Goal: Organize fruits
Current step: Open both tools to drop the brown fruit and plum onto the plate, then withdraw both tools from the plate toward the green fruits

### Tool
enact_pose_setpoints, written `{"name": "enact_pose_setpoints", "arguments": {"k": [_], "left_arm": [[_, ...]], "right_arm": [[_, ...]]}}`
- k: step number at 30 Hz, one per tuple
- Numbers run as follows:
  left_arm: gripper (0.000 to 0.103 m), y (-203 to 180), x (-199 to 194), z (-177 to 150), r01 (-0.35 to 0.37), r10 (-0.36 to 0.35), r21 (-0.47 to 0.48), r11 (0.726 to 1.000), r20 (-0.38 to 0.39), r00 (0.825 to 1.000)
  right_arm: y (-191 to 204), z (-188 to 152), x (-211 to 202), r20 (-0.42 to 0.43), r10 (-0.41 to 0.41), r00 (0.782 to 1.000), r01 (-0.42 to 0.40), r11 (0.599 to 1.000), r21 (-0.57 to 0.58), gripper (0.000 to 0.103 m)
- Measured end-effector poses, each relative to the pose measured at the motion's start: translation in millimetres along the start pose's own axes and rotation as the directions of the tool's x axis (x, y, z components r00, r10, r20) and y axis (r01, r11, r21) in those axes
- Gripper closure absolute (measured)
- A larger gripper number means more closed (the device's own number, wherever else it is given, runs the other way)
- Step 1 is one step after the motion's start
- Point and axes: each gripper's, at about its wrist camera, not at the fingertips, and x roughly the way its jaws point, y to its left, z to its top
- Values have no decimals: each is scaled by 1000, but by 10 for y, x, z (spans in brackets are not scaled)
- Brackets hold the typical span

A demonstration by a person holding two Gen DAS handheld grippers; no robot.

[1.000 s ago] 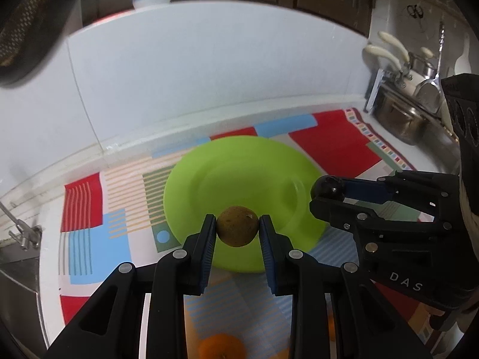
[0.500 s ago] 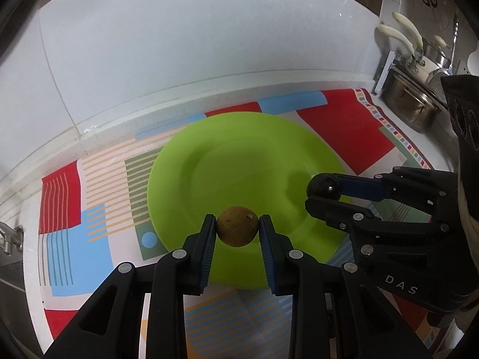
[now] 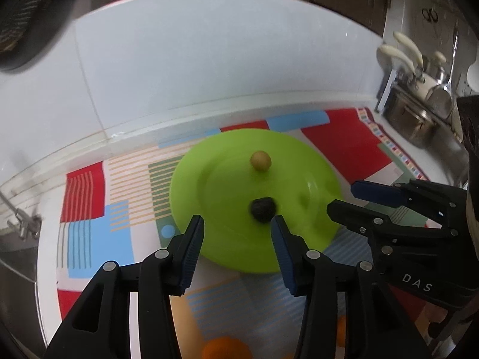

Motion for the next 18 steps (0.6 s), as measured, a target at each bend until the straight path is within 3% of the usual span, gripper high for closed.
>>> {"name": "enact_pose_setpoints", "arguments": {"k": [15, 18], "left_arm": [[43, 22, -843, -280, -33, 41, -64, 997, 128, 991], [40, 27, -986, -380, -48, 58, -70, 996, 141, 988]], "right_arm": [[323, -204, -785, 108, -9, 994, 11, 1000, -17, 63], [387, -276, -910, 125, -21, 992, 24, 999, -22, 51]]}}
